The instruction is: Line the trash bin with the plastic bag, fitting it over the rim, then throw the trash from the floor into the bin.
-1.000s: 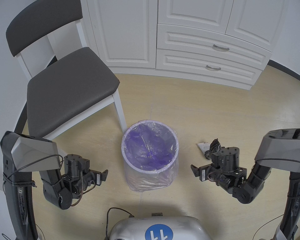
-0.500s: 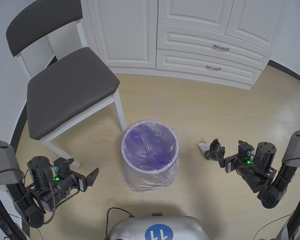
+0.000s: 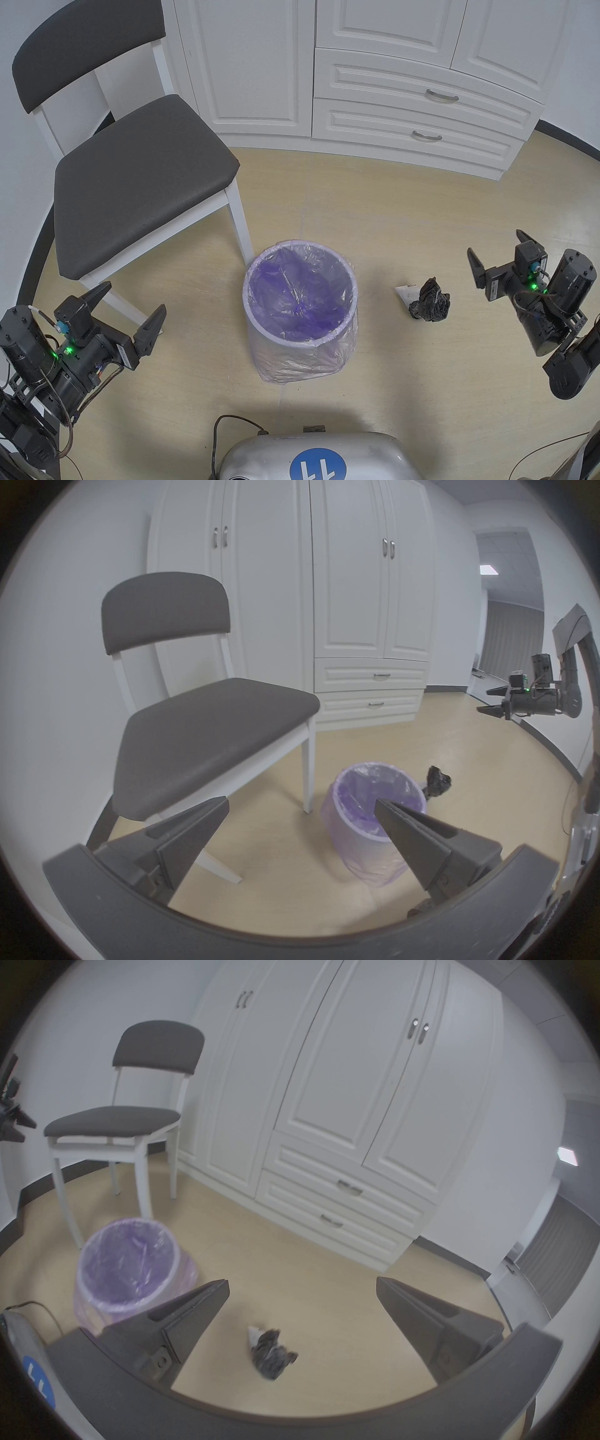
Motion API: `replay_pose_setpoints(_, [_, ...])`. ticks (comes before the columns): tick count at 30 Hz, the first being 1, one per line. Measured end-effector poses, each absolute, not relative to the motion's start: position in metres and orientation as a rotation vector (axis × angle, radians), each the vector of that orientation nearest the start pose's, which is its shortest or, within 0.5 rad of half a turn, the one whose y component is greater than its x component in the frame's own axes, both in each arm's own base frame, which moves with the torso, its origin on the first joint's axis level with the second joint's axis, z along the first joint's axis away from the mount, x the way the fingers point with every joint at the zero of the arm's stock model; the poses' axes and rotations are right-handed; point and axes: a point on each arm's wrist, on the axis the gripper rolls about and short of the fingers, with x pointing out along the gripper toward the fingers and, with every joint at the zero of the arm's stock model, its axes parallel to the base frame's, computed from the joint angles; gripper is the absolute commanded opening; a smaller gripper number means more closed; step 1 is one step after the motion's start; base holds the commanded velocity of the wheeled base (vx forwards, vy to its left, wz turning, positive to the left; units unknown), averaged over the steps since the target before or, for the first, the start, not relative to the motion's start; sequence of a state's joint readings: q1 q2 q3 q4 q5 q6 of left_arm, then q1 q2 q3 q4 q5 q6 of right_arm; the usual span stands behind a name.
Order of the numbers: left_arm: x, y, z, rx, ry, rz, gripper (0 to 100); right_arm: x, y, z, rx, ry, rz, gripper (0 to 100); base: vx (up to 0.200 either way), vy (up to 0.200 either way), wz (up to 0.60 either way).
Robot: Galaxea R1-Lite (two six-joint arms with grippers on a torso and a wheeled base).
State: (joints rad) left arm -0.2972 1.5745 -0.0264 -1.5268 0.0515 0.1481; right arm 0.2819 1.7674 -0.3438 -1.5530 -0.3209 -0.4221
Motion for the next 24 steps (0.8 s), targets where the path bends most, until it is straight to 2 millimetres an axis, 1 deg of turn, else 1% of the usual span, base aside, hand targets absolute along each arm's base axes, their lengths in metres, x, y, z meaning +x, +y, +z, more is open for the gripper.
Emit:
replay_pose_setpoints(2, [0.174, -0.051, 0.128, 0.150, -0.011, -0.212, 100, 0.252, 0.058, 0.148, -0.378, -0.117, -0.093, 100, 0.000, 0.000, 0.00])
replay_pose_setpoints(5, [0.174, -0.048, 0.133, 0.144, -0.034, -0.114, 100, 0.251, 0.047, 0.146, -0.379, -0.098, -0.128, 100, 0.000, 0.000, 0.00])
replay_pose_setpoints(8, [0.174, -0.047, 0.143, 0.134, -0.076, -0.042, 100, 0.250, 0.041, 0.144, -0.387, -0.087, -0.147, 100, 0.000, 0.000, 0.00])
replay_pose_setpoints(12, [0.170, -0.046, 0.153, 0.148, -0.131, -0.020, 100, 0.247, 0.039, 0.148, -0.407, -0.099, -0.157, 100, 0.000, 0.000, 0.00])
replay_pose_setpoints(18, [0.162, -0.041, 0.165, 0.154, -0.191, 0.001, 100, 0.246, 0.039, 0.165, -0.394, -0.155, -0.215, 100, 0.000, 0.000, 0.00])
replay_pose_setpoints(24, [0.158, -0.040, 0.173, 0.142, -0.235, 0.008, 100, 0.249, 0.039, 0.169, -0.360, -0.075, -0.240, 100, 0.000, 0.000, 0.00])
